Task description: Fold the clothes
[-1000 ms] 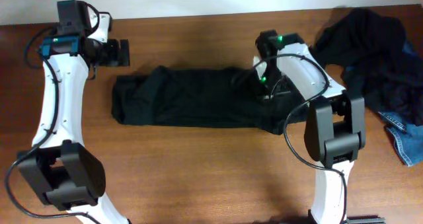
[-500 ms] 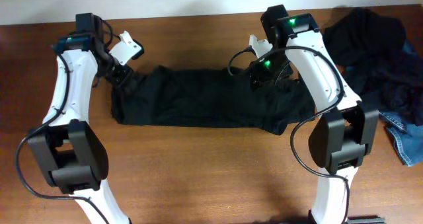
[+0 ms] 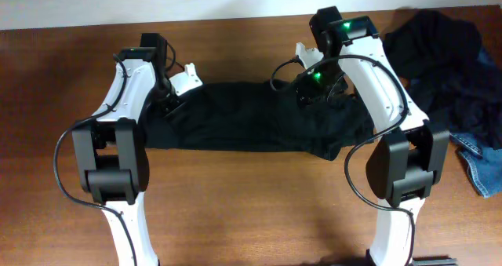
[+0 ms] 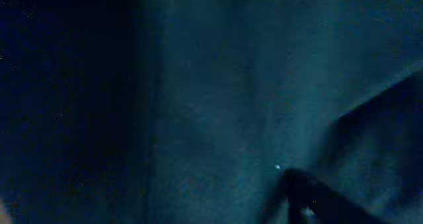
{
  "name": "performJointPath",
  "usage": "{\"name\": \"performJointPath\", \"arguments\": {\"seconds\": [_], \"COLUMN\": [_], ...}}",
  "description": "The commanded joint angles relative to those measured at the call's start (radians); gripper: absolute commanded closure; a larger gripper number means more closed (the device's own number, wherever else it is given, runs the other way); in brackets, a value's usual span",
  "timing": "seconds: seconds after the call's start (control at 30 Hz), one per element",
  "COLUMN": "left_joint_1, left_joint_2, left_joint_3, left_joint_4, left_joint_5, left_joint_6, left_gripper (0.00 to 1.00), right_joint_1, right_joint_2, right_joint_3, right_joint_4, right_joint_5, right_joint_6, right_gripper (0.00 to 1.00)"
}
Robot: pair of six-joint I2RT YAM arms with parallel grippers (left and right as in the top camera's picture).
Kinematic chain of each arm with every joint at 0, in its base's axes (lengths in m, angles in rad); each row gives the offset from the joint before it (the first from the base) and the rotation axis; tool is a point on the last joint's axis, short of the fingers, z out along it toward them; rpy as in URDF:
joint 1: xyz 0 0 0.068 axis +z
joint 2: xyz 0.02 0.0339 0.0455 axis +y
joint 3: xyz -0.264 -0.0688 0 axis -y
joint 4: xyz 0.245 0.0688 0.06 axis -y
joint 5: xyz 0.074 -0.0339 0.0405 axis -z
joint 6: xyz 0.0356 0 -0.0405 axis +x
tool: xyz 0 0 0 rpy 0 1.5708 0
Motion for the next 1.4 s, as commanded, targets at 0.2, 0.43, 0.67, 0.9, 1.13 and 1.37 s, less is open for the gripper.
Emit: {"name": "performJointPath", "arguments": {"seconds": [0.2, 0.43, 0.67, 0.9, 1.13, 1.37], "left_joint_1": [0.004, -0.033, -0.077, -0.069, -0.069, -0.025], "left_joint_2": [0.003, 0.003, 0.003, 0.003, 0.006, 0.01], "left_joint_3": [0.189, 0.427, 0.454, 0.449, 0.445, 0.445], "left_joint_4": [-0.02, -0.138, -0.059, -0.029, -0.118, -0.314], "left_joint_5": [-0.247, -0.292, -0.762, -1.12, -0.972, -0.971], "left_joint_6": [-0.12, -0.164, -0.488, -0.936, -0.934, -0.935], "left_gripper": [0.98, 0.99, 0.99, 0.99, 0.99, 0.99], "right_joint_1": [0.003, 0.003, 0.003, 0.003, 0.003, 0.003], "right_joint_2": [-0.012, -0.012, -0.012, -0.012, -0.012, -0.012], "right_joint_3": [0.007, 0.007, 0.007, 0.007, 0.007, 0.007], "right_joint_4": [0.0, 0.0, 0.002, 0.004, 0.003, 0.003], "right_joint_5": [-0.005, -0.005, -0.005, 0.002, 0.002, 0.002], "right_joint_6": [-0.011, -0.011, -0.011, -0.019, -0.037, -0.054], "right_gripper": [0.45, 0.42, 0.38, 0.36, 0.36, 0.34]}}
